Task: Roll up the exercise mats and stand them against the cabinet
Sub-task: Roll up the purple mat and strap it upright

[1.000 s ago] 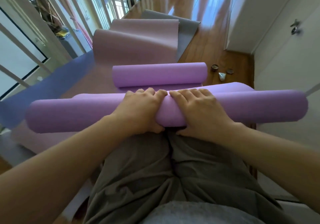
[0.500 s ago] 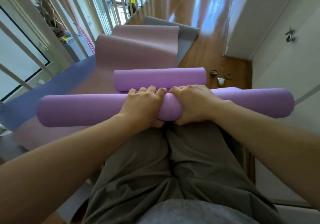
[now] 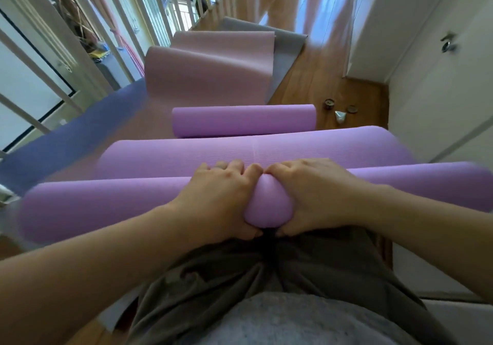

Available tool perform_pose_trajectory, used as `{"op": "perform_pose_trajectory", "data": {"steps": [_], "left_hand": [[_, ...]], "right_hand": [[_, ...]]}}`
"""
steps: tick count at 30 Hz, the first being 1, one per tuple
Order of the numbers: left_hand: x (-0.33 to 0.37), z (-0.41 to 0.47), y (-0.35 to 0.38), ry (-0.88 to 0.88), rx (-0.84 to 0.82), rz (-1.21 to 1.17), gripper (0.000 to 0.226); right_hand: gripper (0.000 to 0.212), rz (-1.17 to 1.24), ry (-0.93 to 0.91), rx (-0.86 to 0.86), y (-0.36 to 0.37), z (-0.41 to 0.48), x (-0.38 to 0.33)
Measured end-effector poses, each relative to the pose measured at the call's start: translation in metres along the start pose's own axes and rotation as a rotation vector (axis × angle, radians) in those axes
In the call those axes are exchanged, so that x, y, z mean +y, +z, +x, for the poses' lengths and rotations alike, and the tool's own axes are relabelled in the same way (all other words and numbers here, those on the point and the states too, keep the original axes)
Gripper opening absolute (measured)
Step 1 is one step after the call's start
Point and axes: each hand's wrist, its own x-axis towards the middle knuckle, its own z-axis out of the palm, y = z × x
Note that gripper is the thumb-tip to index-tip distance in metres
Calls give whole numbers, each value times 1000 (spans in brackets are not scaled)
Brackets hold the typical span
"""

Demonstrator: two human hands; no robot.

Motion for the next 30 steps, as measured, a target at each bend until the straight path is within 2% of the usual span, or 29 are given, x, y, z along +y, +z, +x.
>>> {"op": "perform_pose_trajectory", "data": {"steps": [5, 8, 9, 12, 14, 16, 20, 23, 25, 28, 30], "left_hand": [[-16, 22, -15, 54, -190, -216, 93], [-22, 33, -23, 15, -296, -314, 86], [-22, 33, -22, 5, -268, -292, 84], [-10, 23, -8, -9, -68, 23, 95], [-4, 19, 0, -24, 20, 139, 99], [-9, 24, -3, -39, 19, 94, 96], [-29, 40, -12, -12, -115, -128, 99], [-34, 48, -18, -7, -183, -197, 93], [-27, 45, -14, -72, -107, -115, 94], [-11, 35, 4, -117, 67, 171, 99], [-12, 35, 9, -115, 129, 173, 99]], "right_hand": [[96, -103, -30, 101, 2, -5, -3], [91, -127, -1, 133, 8, 2, -5], [89, -109, 10, 126, 7, 6, -3], [88, -35, 18, 52, -3, 21, 8], [88, -22, -2, -5, -10, 29, 14], [86, -24, 3, -9, -11, 30, 13], [83, -232, 22, 207, 8, 18, 2], [81, -185, 40, 244, 10, 23, 5], [79, -108, 35, 191, 2, 32, 13], [84, -49, 24, 56, -16, 44, 24], [85, -67, 34, 20, -16, 49, 25]]}}
